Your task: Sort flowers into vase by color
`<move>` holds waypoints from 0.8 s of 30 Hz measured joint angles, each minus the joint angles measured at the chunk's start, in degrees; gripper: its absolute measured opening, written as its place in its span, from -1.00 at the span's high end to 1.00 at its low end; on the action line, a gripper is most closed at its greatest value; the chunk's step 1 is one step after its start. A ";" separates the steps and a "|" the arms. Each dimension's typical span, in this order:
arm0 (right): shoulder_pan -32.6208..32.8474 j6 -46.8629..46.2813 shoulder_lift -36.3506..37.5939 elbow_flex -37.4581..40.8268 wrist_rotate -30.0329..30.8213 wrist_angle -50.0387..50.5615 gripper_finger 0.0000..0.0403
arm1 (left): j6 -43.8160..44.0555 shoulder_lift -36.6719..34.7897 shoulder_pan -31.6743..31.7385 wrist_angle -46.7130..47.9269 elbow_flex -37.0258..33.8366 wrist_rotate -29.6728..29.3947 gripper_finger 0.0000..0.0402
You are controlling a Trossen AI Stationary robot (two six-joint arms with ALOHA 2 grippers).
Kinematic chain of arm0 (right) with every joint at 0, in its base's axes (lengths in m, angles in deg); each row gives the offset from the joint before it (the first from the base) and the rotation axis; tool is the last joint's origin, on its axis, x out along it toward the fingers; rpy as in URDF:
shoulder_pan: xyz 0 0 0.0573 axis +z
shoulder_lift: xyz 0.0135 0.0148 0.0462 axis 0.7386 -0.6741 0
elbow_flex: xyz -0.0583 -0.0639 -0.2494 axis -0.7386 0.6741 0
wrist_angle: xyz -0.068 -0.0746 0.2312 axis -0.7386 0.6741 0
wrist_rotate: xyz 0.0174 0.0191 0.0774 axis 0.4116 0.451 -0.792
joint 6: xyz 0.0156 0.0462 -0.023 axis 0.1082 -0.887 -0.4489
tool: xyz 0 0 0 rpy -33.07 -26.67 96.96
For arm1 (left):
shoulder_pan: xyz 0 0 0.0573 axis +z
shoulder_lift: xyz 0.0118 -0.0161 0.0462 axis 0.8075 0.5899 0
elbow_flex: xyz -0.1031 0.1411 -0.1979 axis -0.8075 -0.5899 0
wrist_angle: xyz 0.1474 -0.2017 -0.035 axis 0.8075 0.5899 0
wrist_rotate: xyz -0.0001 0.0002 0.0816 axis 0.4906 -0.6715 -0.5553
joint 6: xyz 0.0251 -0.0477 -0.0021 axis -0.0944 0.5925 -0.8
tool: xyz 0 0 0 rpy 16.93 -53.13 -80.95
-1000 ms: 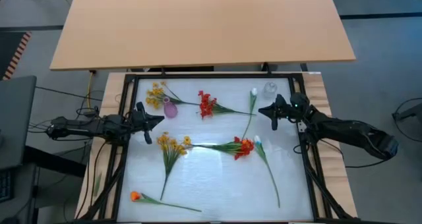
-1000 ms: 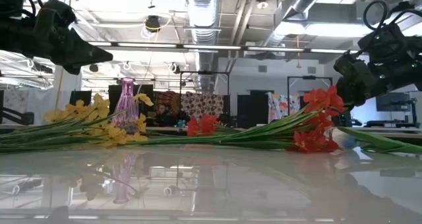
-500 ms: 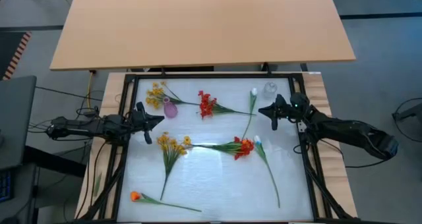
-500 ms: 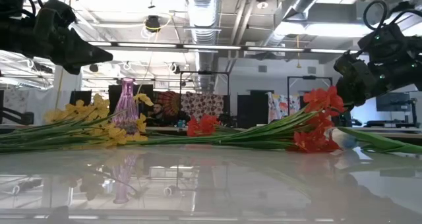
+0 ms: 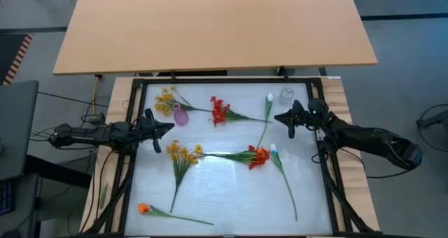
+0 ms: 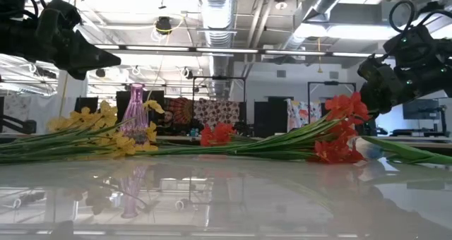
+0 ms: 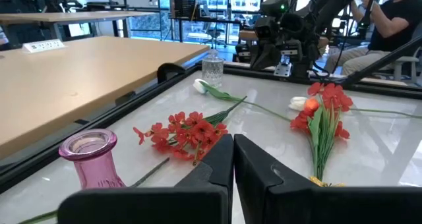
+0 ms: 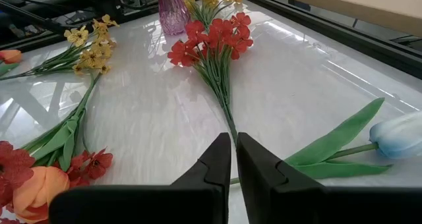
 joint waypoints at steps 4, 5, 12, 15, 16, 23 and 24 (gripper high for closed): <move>-0.01 -0.02 0.01 -0.02 0.01 0.00 0.73 | 9.14 0.08 -0.07 0.00 0.00 0.53 1.00; -0.02 0.00 0.01 -0.01 0.02 0.00 0.73 | 11.22 0.47 -0.06 -0.03 0.00 -0.92 1.00; -0.08 0.03 0.00 -0.20 2.00 -0.38 0.73 | 49.52 1.26 0.00 -0.42 0.00 -7.18 1.00; 0.09 0.03 0.00 -0.73 2.82 -0.39 0.73 | 56.44 1.25 -0.02 -0.55 -0.02 -5.91 1.00; 0.12 0.00 0.00 -1.13 2.79 -0.55 0.73 | 57.15 1.27 -0.02 -0.55 -0.02 -6.22 1.00; 1.80 -10.73 -0.36 -2.49 5.31 -2.84 0.73 | 50.66 1.25 0.00 -4.75 -0.13 -7.58 1.00; 1.99 -15.22 -0.60 -2.52 7.55 -4.03 0.73 | 48.49 1.25 0.00 -6.04 -0.13 -6.98 1.00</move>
